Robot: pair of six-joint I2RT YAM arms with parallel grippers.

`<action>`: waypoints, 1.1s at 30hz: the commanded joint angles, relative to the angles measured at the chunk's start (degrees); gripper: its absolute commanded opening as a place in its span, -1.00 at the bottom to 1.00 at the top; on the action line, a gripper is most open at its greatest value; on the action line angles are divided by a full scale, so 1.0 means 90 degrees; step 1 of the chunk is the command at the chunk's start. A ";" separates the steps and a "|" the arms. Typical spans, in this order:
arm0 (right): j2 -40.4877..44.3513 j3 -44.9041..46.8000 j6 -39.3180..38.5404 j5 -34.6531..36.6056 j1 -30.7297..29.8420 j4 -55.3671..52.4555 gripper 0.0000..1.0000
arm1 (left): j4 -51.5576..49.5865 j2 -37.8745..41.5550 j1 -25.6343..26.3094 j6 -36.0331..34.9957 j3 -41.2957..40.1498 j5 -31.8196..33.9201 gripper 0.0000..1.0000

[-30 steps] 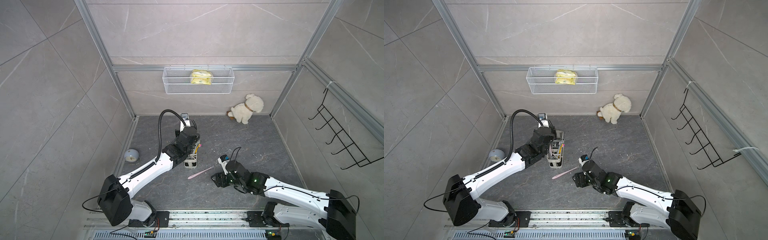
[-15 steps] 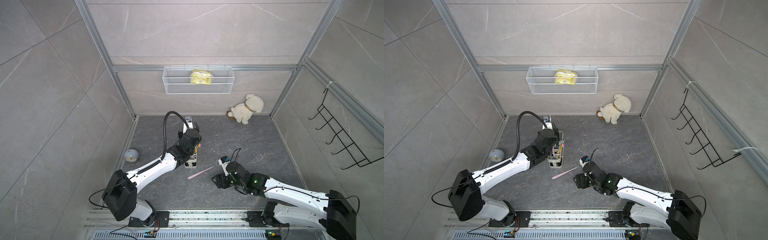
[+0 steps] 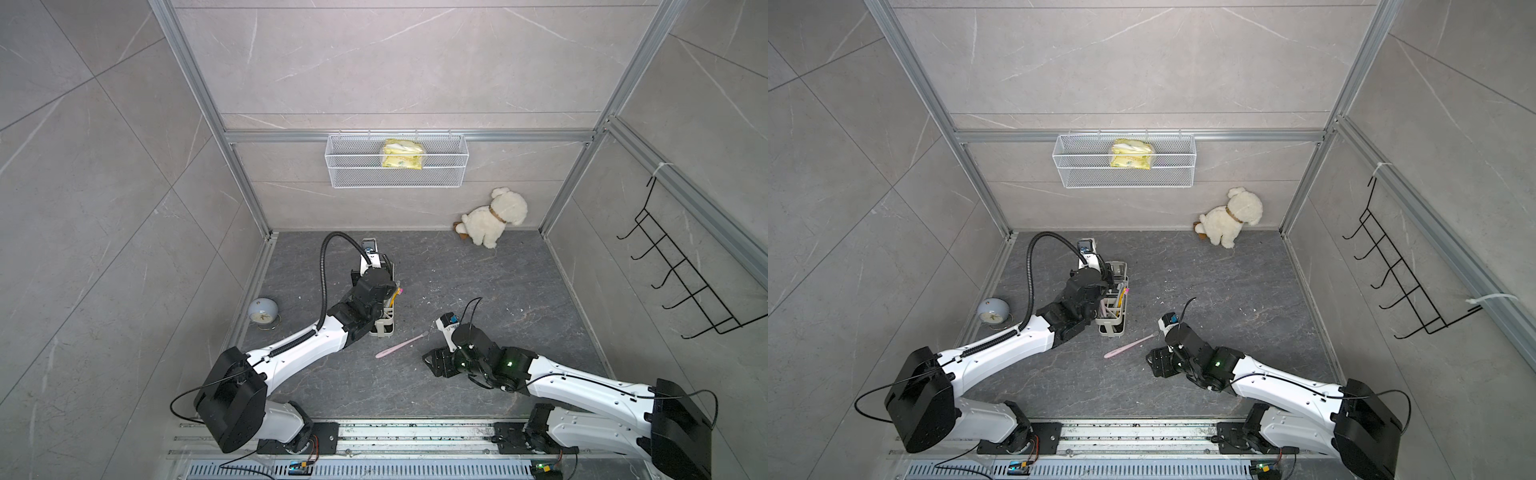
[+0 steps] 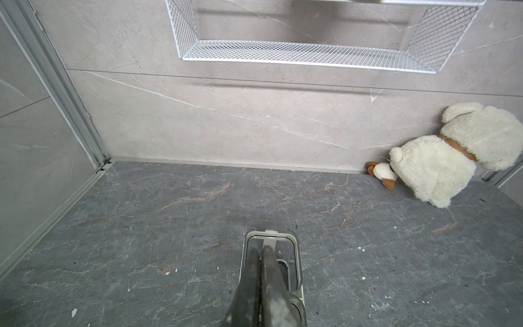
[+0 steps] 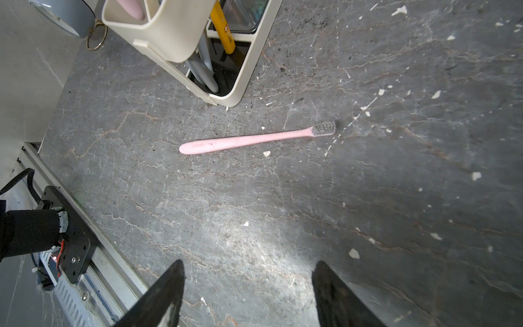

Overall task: Place the toothbrush into the toothbrush holder
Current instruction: Place the toothbrush in the toothbrush holder.

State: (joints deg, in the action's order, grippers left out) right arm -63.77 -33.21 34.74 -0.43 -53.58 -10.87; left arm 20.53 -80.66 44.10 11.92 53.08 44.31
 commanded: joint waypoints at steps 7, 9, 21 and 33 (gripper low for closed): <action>0.0005 0.0160 0.0001 0.0079 0.0027 0.0023 0.46 | 0.2485 -0.0700 -0.0002 -0.0366 -0.0609 0.0583 -1.00; -0.0021 0.0188 0.0011 0.0105 0.0026 0.0056 0.46 | 0.2868 -0.0869 0.0022 -0.0399 -0.0733 0.0664 -1.00; -0.0189 0.0288 0.0046 0.0126 0.0027 0.0212 0.46 | 0.3589 -0.1344 0.0124 -0.0287 -0.1170 0.0916 -1.00; -0.0180 0.0256 0.0070 0.0078 0.0031 0.0183 0.45 | 0.3870 -0.1229 0.0475 -0.0727 -0.1191 0.1408 -0.36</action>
State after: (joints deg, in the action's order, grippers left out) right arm -65.25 -31.27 34.92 -0.19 -53.58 -9.56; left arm 50.87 -92.84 47.57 7.11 42.39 53.45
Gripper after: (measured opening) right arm 0.727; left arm 0.302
